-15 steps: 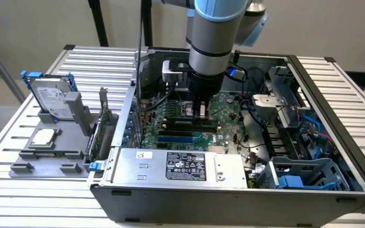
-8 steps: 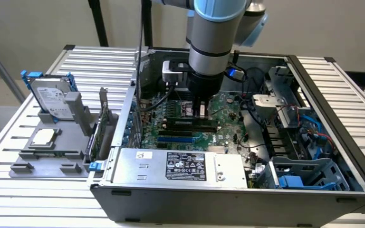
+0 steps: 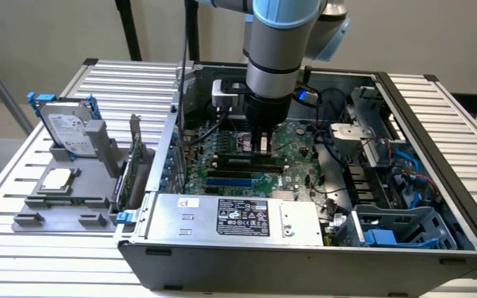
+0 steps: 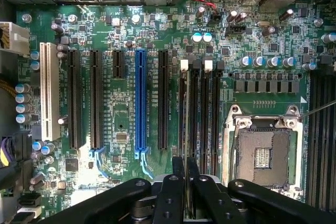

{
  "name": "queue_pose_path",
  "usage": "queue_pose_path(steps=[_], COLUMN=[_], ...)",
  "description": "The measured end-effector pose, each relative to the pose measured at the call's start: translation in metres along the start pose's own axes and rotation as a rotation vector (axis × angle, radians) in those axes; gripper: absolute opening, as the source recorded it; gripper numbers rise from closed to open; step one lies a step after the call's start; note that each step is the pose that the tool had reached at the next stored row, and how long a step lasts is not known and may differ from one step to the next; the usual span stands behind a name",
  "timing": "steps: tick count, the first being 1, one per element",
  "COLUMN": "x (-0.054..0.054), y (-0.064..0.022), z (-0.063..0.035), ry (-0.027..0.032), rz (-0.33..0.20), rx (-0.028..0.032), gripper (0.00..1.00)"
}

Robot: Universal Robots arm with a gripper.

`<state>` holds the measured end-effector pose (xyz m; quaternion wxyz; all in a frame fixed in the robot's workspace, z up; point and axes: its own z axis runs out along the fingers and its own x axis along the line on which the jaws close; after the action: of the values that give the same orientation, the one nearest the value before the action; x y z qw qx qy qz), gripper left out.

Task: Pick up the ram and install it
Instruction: 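Insert the ram into the slot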

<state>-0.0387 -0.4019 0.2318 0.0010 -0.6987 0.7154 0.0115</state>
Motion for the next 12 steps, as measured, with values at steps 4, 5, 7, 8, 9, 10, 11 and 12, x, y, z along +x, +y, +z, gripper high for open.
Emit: queue_pose_path(steps=[4,5,7,8,9,10,11,12], x=[-0.0002,-0.0003,-0.0008,-0.0013,-0.002,-0.0026,-0.0029,-0.0029], y=[0.0,0.0,0.0,0.0001,0.0001,0.0001,0.0,0.0], z=[0.0004,0.0006,0.0007,0.0008,0.001,0.0011,0.0014,0.0016], ry=[0.013,0.0149,0.0165,0.0167,0.0168,0.017,0.017,0.0173], rz=[0.0,0.0,0.0,0.001,0.001,0.001,0.001,0.001], rx=[0.0003,0.0004,0.0003,0.0004,0.0004,0.0004,0.0004,0.0005], gripper=[0.13,0.13,0.13,0.13,0.13,0.13,0.13,0.13])
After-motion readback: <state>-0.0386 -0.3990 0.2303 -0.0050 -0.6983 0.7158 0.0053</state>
